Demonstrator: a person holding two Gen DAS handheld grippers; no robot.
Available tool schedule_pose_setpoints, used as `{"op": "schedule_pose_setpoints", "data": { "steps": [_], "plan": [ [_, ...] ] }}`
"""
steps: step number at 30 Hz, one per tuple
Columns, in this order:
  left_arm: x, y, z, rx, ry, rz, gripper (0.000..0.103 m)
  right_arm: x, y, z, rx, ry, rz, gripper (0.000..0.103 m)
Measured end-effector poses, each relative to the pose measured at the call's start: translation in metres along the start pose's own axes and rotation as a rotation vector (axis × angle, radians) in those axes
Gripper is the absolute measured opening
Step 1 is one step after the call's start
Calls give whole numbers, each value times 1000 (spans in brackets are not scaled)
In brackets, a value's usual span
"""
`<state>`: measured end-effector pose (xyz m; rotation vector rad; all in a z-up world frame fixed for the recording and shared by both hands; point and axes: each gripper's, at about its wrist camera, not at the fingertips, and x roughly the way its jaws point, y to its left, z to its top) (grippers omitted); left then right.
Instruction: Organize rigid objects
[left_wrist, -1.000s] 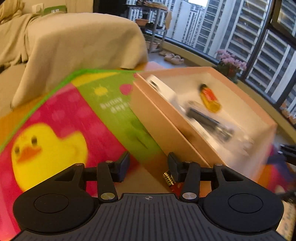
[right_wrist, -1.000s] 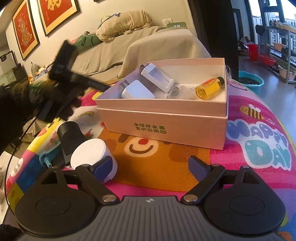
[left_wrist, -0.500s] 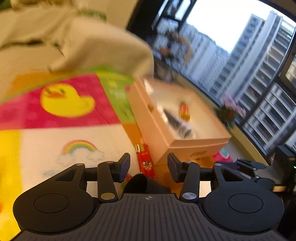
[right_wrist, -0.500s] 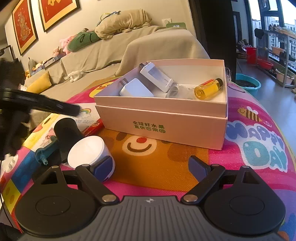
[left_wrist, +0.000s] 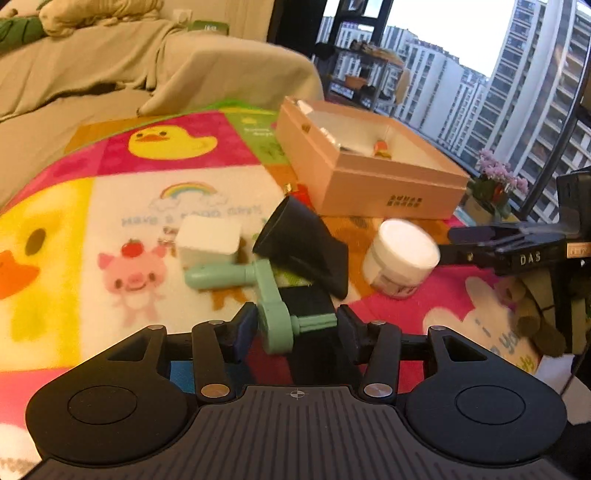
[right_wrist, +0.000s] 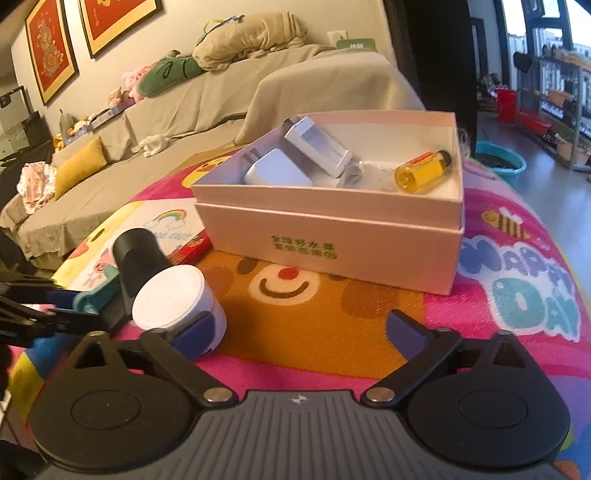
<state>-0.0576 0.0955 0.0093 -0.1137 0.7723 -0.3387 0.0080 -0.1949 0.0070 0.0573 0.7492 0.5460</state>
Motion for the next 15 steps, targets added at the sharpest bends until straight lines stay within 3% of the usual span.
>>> {"op": "schedule_pose_setpoints", "data": {
  "steps": [3,11,15],
  "plan": [
    [4,-6,-1,-14,-9,-62,52,-1,2,-2,11,4,-3,103],
    [2,-7,-6,-29,-37,-65,53,-5,8,-1,-36,21,-11,102],
    [-16,10,-11,-72,-70,-21,52,-25,28,-3,-104,-77,-16,102]
  ]
}}
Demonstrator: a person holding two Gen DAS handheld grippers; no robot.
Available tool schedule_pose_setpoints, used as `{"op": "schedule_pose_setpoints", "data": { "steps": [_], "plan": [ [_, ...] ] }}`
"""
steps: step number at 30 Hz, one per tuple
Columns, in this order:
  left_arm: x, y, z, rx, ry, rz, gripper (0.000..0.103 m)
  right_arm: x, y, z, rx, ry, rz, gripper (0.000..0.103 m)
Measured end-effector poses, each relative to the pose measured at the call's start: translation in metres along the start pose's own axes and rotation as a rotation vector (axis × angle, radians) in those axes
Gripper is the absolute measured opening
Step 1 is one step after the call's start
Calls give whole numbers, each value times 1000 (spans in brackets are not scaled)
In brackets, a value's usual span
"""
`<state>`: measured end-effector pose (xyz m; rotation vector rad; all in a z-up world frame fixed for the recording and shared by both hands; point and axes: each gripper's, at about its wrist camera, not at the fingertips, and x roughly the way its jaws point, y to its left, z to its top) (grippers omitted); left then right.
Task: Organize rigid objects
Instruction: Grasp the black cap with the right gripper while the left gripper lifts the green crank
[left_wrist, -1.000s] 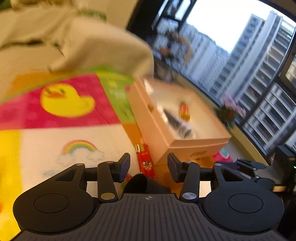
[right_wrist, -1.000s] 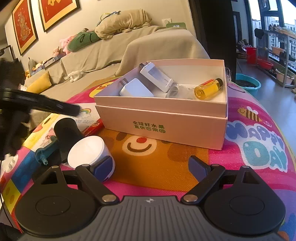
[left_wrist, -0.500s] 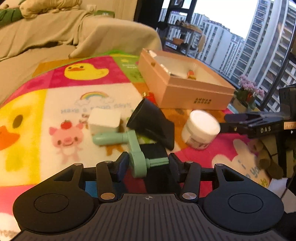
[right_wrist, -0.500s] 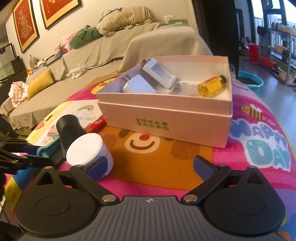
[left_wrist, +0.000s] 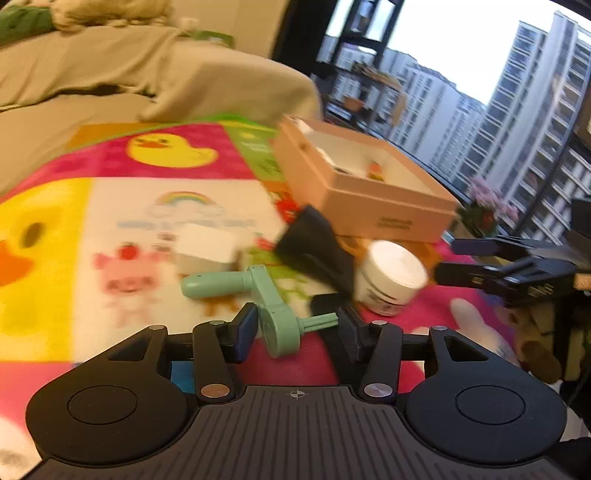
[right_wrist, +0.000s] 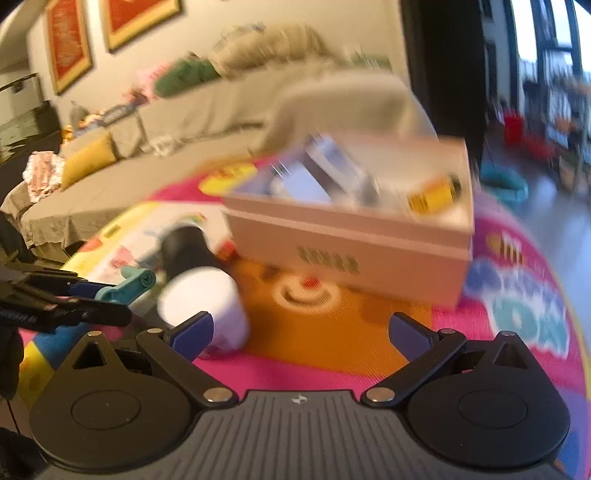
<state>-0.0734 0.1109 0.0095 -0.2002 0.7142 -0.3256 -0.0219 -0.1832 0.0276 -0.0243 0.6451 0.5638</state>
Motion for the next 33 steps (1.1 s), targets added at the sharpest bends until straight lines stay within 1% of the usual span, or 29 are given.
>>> {"op": "schedule_pose_setpoints", "data": {
  "steps": [2,3,5,6,7,8,10,12,13,14,15,17,19,21,23,24,26,27,28,30,33],
  "plan": [
    [-6,9,-3,-23,6,18,52,-6,15,2,-44,-30,25,102],
    [-6,13,-5,-38,19,21,52,-6,21,3,-61,-33,39,102],
    [-9,16,-11,-56,6,11,52,-1,37,3,-93,-24,69,102],
    [-10,16,-12,-65,3,10,52,3,43,2,-115,-13,76,100],
    [-11,17,-12,-75,0,10,52,8,49,1,-143,-3,63,95],
    [-12,17,-13,-87,-2,10,52,14,56,0,-185,11,19,92],
    [-13,18,-15,-101,-9,11,52,22,62,0,-258,11,-111,89],
    [-13,16,-16,-89,-16,18,52,22,65,-1,-286,-26,-242,88],
    [-12,15,-17,-84,-19,24,52,17,68,0,-309,-69,-282,87],
    [-12,13,-17,-77,-21,30,52,14,70,1,-320,-97,-263,87],
    [-12,11,-18,-66,-24,38,52,8,73,4,-321,-108,-212,87],
    [-12,9,-19,-57,-30,46,52,5,84,11,-323,-103,-97,87],
    [-13,10,-20,-62,-36,45,52,13,101,16,-377,-90,-41,82],
    [-13,10,-21,-62,-43,48,52,28,114,21,-430,-83,-44,78],
    [-14,7,-23,-38,-50,63,52,49,125,25,-462,-44,-58,76],
    [-14,5,-24,-22,-54,73,52,59,128,27,-469,-21,-58,73],
    [-14,0,-26,15,-63,89,52,76,136,27,-483,25,-62,60],
    [-15,-1,-27,25,-67,93,52,81,138,26,-489,40,-72,49],
    [-15,-1,-28,29,-70,94,52,83,138,26,-489,51,-79,47],
    [-17,0,-28,25,-71,92,52,76,134,29,-460,46,-49,47],
    [-22,-3,-26,25,-58,63,52,41,121,32,-411,1,1,47]
  ]
}}
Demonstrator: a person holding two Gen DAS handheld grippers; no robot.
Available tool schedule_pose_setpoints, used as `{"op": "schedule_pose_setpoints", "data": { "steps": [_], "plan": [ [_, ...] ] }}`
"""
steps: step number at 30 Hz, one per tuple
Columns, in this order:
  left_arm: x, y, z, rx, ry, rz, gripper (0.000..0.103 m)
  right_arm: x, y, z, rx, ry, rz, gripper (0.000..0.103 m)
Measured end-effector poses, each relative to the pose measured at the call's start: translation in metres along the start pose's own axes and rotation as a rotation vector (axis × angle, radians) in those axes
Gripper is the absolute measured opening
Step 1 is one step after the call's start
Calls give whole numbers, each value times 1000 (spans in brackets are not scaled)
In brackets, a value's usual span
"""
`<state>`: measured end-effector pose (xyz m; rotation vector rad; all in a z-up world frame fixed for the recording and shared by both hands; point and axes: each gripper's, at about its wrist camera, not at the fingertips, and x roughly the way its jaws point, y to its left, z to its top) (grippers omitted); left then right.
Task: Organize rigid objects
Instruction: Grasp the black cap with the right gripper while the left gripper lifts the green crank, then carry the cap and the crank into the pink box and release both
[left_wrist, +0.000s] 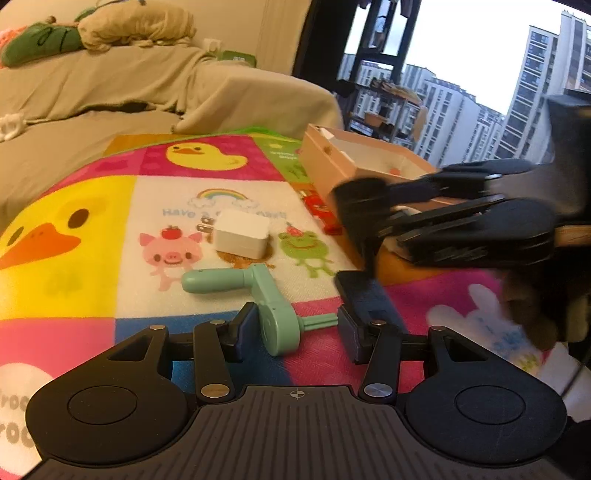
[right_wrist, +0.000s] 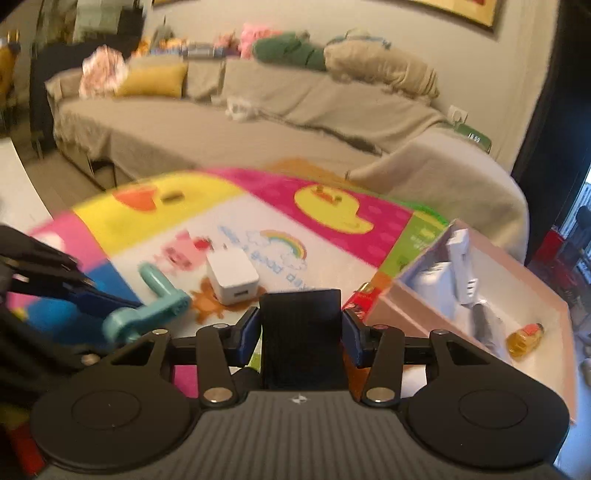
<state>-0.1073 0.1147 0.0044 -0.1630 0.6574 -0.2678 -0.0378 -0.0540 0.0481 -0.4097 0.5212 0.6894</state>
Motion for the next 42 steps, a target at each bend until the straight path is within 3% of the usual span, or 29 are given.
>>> {"op": "schedule_pose_setpoints", "data": {
  "steps": [6,12,16,18,20,24,29,33,36,38,40,42],
  "plan": [
    [-14,-31,19,69,6,-100,52,-84,-39,-20,112,-82,-1,46],
    [-14,-85,95,258,-114,-131,52,-143,-69,-47,139,-170,-120,46],
    [26,-115,149,260,-193,-179,52,-155,-87,-60,198,-203,-166,46],
    [61,-120,167,201,-173,-228,52,-154,-94,-64,224,-201,-176,46],
    [95,-122,174,153,-103,-234,52,-152,-97,-68,234,-196,-184,46],
    [106,-111,163,123,-128,-194,50,-153,-105,-77,249,-186,-204,46],
    [75,-75,130,48,-146,-197,51,-148,-119,-74,302,-179,-214,46],
    [48,-59,88,100,-93,-126,51,-141,-142,-44,333,-212,-187,46],
    [37,-53,59,154,-20,-57,51,-116,-174,-5,391,-162,-187,46],
    [33,-46,46,159,15,-29,51,-92,-195,16,419,-103,-183,51],
    [27,-34,36,130,25,-20,51,-70,-208,28,442,-68,-186,66],
    [20,-25,29,95,26,-18,50,-61,-210,28,464,-56,-205,67]
  ]
}}
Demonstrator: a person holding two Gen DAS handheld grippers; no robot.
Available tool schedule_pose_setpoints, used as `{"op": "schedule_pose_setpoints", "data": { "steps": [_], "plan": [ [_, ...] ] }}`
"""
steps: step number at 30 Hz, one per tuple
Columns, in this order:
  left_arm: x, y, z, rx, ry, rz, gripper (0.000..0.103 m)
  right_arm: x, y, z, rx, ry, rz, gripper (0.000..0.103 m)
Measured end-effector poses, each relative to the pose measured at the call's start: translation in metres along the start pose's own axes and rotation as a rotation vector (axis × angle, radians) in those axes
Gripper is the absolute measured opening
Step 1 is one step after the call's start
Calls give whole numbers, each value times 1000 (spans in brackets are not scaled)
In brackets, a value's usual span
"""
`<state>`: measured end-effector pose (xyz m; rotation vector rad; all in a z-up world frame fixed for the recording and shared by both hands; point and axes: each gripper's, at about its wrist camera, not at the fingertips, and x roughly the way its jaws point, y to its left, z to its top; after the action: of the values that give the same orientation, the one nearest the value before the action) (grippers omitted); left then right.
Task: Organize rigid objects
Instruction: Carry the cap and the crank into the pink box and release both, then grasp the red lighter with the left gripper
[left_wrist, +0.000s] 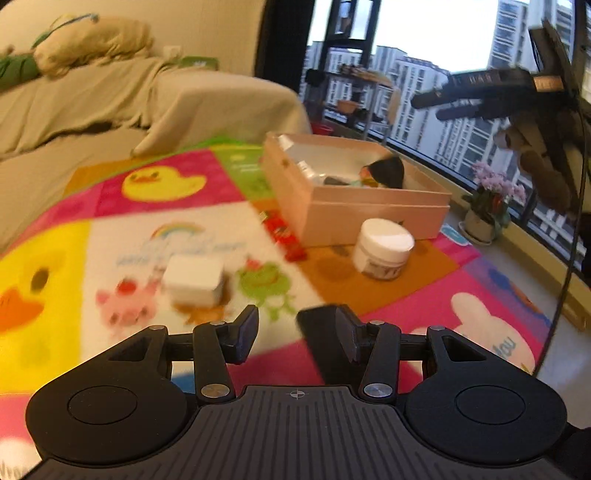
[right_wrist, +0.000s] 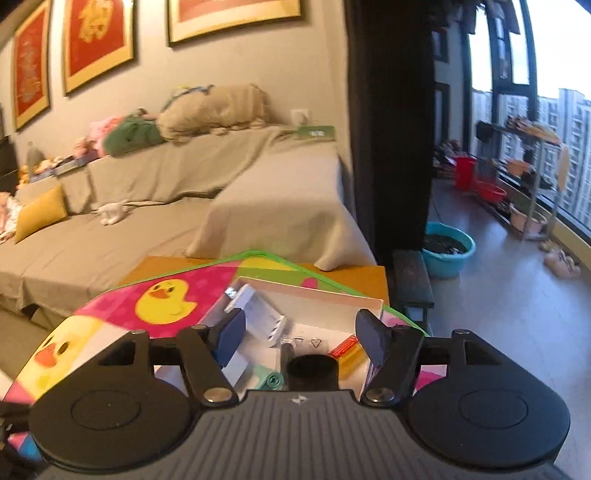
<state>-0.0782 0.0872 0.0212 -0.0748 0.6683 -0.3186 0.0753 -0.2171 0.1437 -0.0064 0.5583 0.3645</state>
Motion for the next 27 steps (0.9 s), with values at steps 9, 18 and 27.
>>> {"op": "schedule_pose_setpoints", "data": {
  "steps": [9,18,27],
  "plan": [
    [-9,-11,-12,-25,6,-45,50,-9,32,-93,-43,45,17,68],
    [33,-21,27,-35,-56,23,51,-11,45,-148,13,51,105,69],
    [97,-19,55,-13,5,99,47,6,35,-162,99,106,111,76]
  ]
}}
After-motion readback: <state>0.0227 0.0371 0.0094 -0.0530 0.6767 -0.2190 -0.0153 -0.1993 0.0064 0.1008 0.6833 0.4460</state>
